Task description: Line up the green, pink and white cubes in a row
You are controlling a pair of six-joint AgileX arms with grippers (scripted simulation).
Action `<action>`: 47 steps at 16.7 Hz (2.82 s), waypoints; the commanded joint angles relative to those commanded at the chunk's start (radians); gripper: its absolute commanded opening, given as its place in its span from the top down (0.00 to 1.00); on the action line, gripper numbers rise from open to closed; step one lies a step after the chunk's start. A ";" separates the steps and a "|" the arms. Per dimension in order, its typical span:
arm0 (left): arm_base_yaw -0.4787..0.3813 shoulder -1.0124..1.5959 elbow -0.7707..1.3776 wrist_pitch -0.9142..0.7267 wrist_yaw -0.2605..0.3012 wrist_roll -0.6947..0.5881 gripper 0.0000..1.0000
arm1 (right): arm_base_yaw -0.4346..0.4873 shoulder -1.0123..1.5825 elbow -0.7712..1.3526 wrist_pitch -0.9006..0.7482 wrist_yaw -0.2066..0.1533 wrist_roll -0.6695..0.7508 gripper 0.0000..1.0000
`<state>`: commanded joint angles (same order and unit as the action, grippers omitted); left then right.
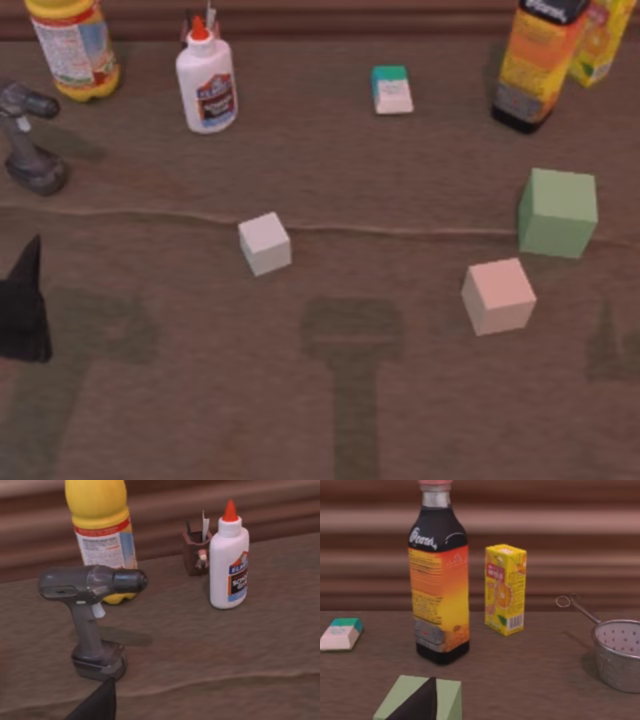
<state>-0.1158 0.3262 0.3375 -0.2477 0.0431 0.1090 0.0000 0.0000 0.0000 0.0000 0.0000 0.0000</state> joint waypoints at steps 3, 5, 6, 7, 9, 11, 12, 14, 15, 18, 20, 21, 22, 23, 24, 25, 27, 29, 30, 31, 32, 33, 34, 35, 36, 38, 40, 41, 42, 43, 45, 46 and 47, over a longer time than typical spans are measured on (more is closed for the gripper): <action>-0.071 0.273 0.206 -0.197 0.024 0.078 0.00 | 0.000 0.000 0.000 0.000 0.000 0.000 0.00; -0.119 0.491 0.346 -0.351 0.039 0.135 0.00 | 0.000 0.000 0.000 0.000 0.000 0.000 0.00; -0.143 0.606 0.418 -0.430 0.046 0.164 0.00 | 0.000 0.000 0.000 0.000 0.000 0.000 0.00; -0.167 0.724 0.491 -0.508 0.051 0.193 0.00 | 0.000 0.000 0.000 0.000 0.000 0.000 0.00; -0.211 0.962 0.643 -0.657 0.058 0.251 0.00 | 0.000 0.000 0.000 0.000 0.000 0.000 0.00; -0.249 1.192 0.805 -0.792 0.058 0.307 0.00 | 0.000 0.000 0.000 0.000 0.000 0.000 0.00; -0.266 1.301 0.889 -0.851 0.055 0.335 0.00 | 0.000 0.000 0.000 0.000 0.000 0.000 0.00; -0.294 1.502 1.060 -0.952 0.044 0.385 0.00 | 0.000 0.000 0.000 0.000 0.000 0.000 0.00; -0.306 1.591 1.144 -0.991 0.037 0.409 0.00 | 0.000 0.000 0.000 0.000 0.000 0.000 0.00; -0.334 1.803 1.384 -1.058 0.011 0.473 0.00 | 0.000 0.000 0.000 0.000 0.000 0.000 0.00; -0.347 1.900 1.522 -1.070 -0.008 0.508 0.00 | 0.000 0.000 0.000 0.000 0.000 0.000 0.00; -0.352 1.937 1.581 -1.069 -0.016 0.523 0.00 | 0.000 0.000 0.000 0.000 0.000 0.000 0.00; -0.357 1.965 1.630 -1.065 -0.023 0.535 0.00 | 0.000 0.000 0.000 0.000 0.000 0.000 0.00; -0.360 1.986 1.669 -1.058 -0.029 0.544 0.00 | 0.000 0.000 0.000 0.000 0.000 0.000 0.00; -0.362 2.001 1.697 -1.052 -0.034 0.551 0.00 | 0.000 0.000 0.000 0.000 0.000 0.000 0.00; -0.363 2.011 1.716 -1.047 -0.037 0.556 0.00 | 0.000 0.000 0.000 0.000 0.000 0.000 0.00; -0.364 2.015 1.725 -1.044 -0.039 0.558 0.00 | 0.000 0.000 0.000 0.000 0.000 0.000 0.00; -0.364 2.015 1.725 -1.044 -0.039 0.558 0.00 | 0.000 0.000 0.000 0.000 0.000 0.000 0.00; -0.364 2.015 1.725 -1.044 -0.039 0.558 0.00 | 0.000 0.000 0.000 0.000 0.000 0.000 0.00; -0.358 2.011 1.722 -1.044 -0.038 0.557 0.00 | 0.000 0.000 0.000 0.000 0.000 0.000 0.00; -0.359 2.012 1.719 -1.041 -0.038 0.558 0.00 | 0.000 0.000 0.000 0.000 0.000 0.000 0.00; -0.361 2.015 1.707 -1.028 -0.038 0.559 0.00 | 0.000 0.000 0.000 0.000 0.000 0.000 0.00; -0.362 2.022 1.687 -1.005 -0.039 0.560 0.00 | 0.000 0.000 0.000 0.000 0.000 0.000 0.00; -0.362 2.030 1.662 -0.970 -0.039 0.560 0.00 | 0.000 0.000 0.000 0.000 0.000 0.000 0.00; -0.362 2.042 1.633 -0.926 -0.038 0.560 0.00 | 0.000 0.000 0.000 0.000 0.000 0.000 0.00; -0.362 2.065 1.572 -0.830 -0.038 0.560 0.00 | 0.000 0.000 0.000 0.000 0.000 0.000 0.00; -0.362 2.085 1.522 -0.765 -0.038 0.560 0.00 | 0.000 0.000 0.000 0.000 0.000 0.000 0.00; -0.363 2.092 1.508 -0.748 -0.038 0.560 0.00 | 0.000 0.000 0.000 0.000 0.000 0.000 0.00; -0.363 2.095 1.502 -0.742 -0.038 0.560 0.00 | 0.000 0.000 0.000 0.000 0.000 0.000 0.00; -0.363 2.095 1.502 -0.742 -0.038 0.560 0.00 | 0.000 0.000 0.000 0.000 0.000 0.000 0.00; -0.363 2.095 1.502 -0.742 -0.038 0.560 0.00 | 0.000 0.000 0.000 0.000 0.000 0.000 0.00; -0.363 2.095 1.502 -0.742 -0.038 0.560 0.08 | 0.000 0.000 0.000 0.000 0.000 0.000 0.00; -0.363 2.095 1.502 -0.742 -0.038 0.560 0.15 | 0.000 0.000 0.000 0.000 0.000 0.000 0.00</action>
<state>-0.4785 2.4212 1.8399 -0.9895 0.0054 0.6693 0.0000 0.0000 0.0000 0.0000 0.0000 0.0000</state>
